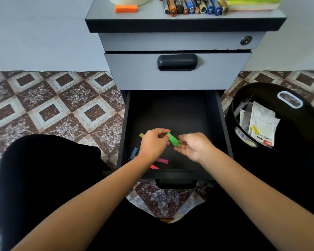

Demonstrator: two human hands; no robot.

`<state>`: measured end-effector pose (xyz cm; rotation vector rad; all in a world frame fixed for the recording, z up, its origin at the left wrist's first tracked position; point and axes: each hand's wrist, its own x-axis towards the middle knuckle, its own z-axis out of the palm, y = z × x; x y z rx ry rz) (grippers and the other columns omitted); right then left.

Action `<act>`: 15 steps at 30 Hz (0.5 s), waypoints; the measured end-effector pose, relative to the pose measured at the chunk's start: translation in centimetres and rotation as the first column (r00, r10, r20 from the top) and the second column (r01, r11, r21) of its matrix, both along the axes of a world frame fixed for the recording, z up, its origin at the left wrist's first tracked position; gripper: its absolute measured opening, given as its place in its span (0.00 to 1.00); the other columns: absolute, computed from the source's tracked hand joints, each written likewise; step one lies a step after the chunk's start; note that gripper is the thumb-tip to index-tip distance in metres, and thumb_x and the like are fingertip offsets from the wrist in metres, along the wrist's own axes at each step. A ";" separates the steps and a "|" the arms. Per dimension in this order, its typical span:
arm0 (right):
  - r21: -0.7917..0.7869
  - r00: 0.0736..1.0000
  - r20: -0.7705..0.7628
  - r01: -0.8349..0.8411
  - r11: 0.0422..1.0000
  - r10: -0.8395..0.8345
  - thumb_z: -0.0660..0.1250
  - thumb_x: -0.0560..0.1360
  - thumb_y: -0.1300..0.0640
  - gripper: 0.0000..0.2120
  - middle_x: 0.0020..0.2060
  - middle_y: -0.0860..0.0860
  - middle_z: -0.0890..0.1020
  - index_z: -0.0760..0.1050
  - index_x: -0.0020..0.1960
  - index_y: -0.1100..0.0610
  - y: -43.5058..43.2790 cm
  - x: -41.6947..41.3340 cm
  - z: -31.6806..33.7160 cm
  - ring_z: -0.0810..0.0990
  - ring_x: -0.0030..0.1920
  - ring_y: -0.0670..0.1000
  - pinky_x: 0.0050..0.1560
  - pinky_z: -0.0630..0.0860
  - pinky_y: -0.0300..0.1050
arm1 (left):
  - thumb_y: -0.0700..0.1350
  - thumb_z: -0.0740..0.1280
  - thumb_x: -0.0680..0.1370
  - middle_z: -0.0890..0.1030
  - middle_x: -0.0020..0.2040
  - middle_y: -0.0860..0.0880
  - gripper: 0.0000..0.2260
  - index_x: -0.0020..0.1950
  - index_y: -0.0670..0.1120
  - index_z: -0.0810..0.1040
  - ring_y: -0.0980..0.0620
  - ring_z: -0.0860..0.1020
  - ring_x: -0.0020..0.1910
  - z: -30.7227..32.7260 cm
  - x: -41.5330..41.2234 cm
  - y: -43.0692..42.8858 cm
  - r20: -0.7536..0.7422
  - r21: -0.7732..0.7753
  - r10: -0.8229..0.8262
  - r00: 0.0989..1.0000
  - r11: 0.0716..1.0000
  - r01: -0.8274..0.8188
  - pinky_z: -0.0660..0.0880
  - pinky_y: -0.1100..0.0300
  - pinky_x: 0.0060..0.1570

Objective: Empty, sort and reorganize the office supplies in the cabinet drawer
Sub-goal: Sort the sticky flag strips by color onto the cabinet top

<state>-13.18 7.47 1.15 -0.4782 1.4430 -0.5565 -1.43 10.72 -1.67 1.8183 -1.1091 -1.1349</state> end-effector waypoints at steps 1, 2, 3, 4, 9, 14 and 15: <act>-0.006 1.000 0.003 -0.003 1.000 0.003 0.57 0.79 0.70 0.11 0.53 0.64 0.75 0.69 0.60 0.69 0.0 0.1 0.0 0.78 0.48 0.58 0.53 0.76 0.52 | 0.40 0.64 0.79 0.81 0.44 0.51 0.11 0.60 0.45 0.78 0.55 0.81 0.44 0.0 0.0 0.0 0.000 -0.004 0.006 1.000 1.000 -0.006 0.80 0.60 0.48; -0.009 1.000 0.010 -0.003 1.000 0.003 0.57 0.79 0.69 0.11 0.53 0.64 0.75 0.69 0.61 0.69 0.0 0.1 0.1 0.78 0.48 0.58 0.54 0.76 0.53 | 0.40 0.64 0.79 0.81 0.44 0.50 0.10 0.59 0.44 0.78 0.54 0.81 0.44 0.0 0.0 0.0 -0.009 -0.002 0.015 1.000 1.000 -0.015 0.80 0.59 0.48; -0.013 1.000 0.020 -0.008 1.000 0.008 0.57 0.79 0.69 0.12 0.53 0.63 0.76 0.69 0.62 0.69 0.1 0.1 -0.1 0.78 0.48 0.57 0.54 0.75 0.53 | 0.40 0.64 0.79 0.81 0.43 0.50 0.10 0.59 0.44 0.78 0.53 0.82 0.44 -0.1 0.0 0.0 -0.032 0.004 0.030 0.999 1.000 -0.030 0.80 0.58 0.48; -0.023 0.999 0.028 -0.024 0.999 0.025 0.58 0.79 0.68 0.13 0.53 0.62 0.76 0.69 0.63 0.68 0.2 0.1 -0.2 0.78 0.49 0.57 0.53 0.75 0.52 | 0.39 0.64 0.79 0.81 0.43 0.49 0.09 0.58 0.44 0.78 0.52 0.82 0.44 -0.1 0.1 -0.1 -0.071 0.018 0.054 0.996 0.998 -0.053 0.80 0.58 0.48; -0.364 0.755 -0.561 -0.593 0.718 0.340 0.66 0.77 0.56 0.18 0.58 0.52 0.78 0.73 0.66 0.56 0.7 -0.3 -1.2 0.78 0.56 0.51 0.53 0.75 0.41 | 0.37 0.63 0.79 0.81 0.45 0.44 0.07 0.56 0.41 0.77 0.54 0.82 0.41 0.1 0.4 -0.3 -0.335 0.133 0.217 0.917 0.974 -0.182 0.80 0.61 0.45; -0.400 0.469 -0.862 -0.863 0.310 0.192 0.67 0.76 0.56 0.14 0.52 0.55 0.79 0.77 0.61 0.58 1.3 -0.6 -1.7 0.78 0.51 0.52 0.50 0.74 0.42 | 0.37 0.64 0.78 0.81 0.46 0.41 0.06 0.54 0.42 0.78 0.53 0.82 0.41 0.5 0.7 -0.5 -0.385 0.138 0.237 0.892 0.970 -0.199 0.80 0.61 0.45; -0.387 0.445 -0.877 -0.877 0.284 0.180 0.67 0.76 0.56 0.14 0.51 0.55 0.79 0.77 0.60 0.58 1.3 -0.6 -1.8 0.78 0.50 0.52 0.50 0.74 0.42 | 0.37 0.64 0.78 0.81 0.46 0.42 0.06 0.53 0.42 0.78 0.53 0.82 0.40 0.5 0.7 -0.4 -0.388 0.141 0.235 0.891 0.971 -0.195 0.80 0.62 0.44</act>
